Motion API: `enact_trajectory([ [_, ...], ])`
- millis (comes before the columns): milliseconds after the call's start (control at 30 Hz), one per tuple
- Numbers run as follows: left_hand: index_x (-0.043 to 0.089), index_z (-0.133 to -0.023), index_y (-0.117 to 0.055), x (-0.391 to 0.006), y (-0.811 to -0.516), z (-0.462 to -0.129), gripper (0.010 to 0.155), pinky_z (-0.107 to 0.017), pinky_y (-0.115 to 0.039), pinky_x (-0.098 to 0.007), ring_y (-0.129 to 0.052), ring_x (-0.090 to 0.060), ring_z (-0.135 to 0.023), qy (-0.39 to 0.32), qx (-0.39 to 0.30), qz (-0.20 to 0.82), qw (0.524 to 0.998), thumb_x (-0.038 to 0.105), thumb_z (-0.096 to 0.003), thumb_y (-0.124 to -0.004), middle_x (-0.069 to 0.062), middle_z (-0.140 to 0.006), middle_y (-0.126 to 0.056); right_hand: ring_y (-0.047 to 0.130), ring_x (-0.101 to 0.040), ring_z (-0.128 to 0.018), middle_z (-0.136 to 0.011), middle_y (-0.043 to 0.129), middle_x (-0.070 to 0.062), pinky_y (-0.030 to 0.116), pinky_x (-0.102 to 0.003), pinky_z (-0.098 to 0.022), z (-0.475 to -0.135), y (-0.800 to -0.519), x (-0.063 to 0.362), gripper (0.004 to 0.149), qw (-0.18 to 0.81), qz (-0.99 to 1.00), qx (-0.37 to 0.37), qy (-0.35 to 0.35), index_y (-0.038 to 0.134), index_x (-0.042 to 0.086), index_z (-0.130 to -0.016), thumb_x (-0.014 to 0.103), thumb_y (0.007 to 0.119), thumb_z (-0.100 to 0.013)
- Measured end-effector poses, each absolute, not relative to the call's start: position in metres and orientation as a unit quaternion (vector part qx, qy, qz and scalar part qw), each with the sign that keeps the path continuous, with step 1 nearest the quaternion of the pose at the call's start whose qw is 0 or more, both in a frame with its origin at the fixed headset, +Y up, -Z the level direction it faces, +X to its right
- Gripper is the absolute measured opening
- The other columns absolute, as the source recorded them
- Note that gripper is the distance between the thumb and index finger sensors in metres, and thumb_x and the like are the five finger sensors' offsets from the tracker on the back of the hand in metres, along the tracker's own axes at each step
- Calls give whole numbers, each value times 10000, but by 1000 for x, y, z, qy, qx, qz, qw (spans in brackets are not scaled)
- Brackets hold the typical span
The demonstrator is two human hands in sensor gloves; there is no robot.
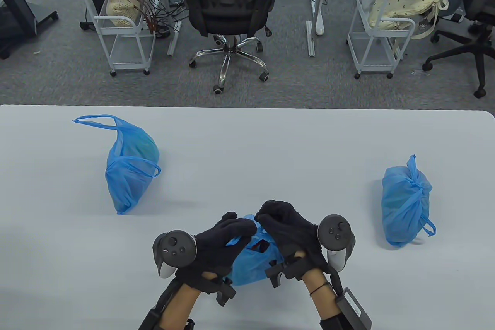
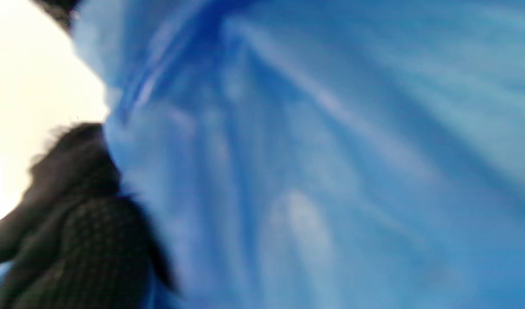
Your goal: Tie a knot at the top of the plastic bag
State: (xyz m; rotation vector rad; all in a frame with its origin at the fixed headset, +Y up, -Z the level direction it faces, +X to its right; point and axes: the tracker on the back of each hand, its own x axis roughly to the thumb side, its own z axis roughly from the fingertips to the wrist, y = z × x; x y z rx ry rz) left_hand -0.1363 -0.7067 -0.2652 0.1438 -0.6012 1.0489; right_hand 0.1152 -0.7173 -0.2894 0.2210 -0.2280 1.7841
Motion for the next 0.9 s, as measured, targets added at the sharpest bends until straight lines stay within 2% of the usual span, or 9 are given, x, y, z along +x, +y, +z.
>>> enact_trajectory([
  [133,408,-855,-868,-134,-706,-264,352,-805,-610,-432,-1076,-101,-798,-291,67,484,823,315,-516,-856,125,-917,-964,955,-307,-752,-611,1034,47,722,-625,-531,-288,-714,116,368,623,768,94,-112,863,270,-744,340,993,-406],
  [267,409,-855,-868,-135,-706,-264,353,-804,-609,-435,-1072,-104,-805,-287,67,486,823,314,-516,-855,128,-917,-966,989,-276,-673,-598,1022,26,752,-598,-512,-286,-713,117,359,615,770,89,-145,868,272,-731,310,997,-398],
  [467,408,-853,-871,-139,-706,-266,351,-804,-606,-436,-1070,-108,-806,-283,71,493,820,314,-515,-856,128,-918,-966,984,-282,-654,-600,998,9,757,-586,-508,-286,-710,123,354,616,765,84,-170,860,273,-732,286,981,-400],
  [733,411,-850,-873,-139,-706,-265,350,-808,-604,-430,-1068,-103,-812,-283,81,486,823,314,-514,-857,131,-917,-967,973,-328,-659,-638,985,-1,738,-607,-500,-293,-720,131,372,642,755,54,-125,816,224,-814,318,895,-463],
  [900,412,-847,-874,-140,-704,-264,349,-806,-608,-426,-1068,-102,-810,-285,99,482,823,313,-512,-858,138,-913,-969,942,-373,-683,-711,951,-46,722,-618,-495,-295,-725,127,455,634,768,51,-75,755,165,-895,329,854,-483],
])
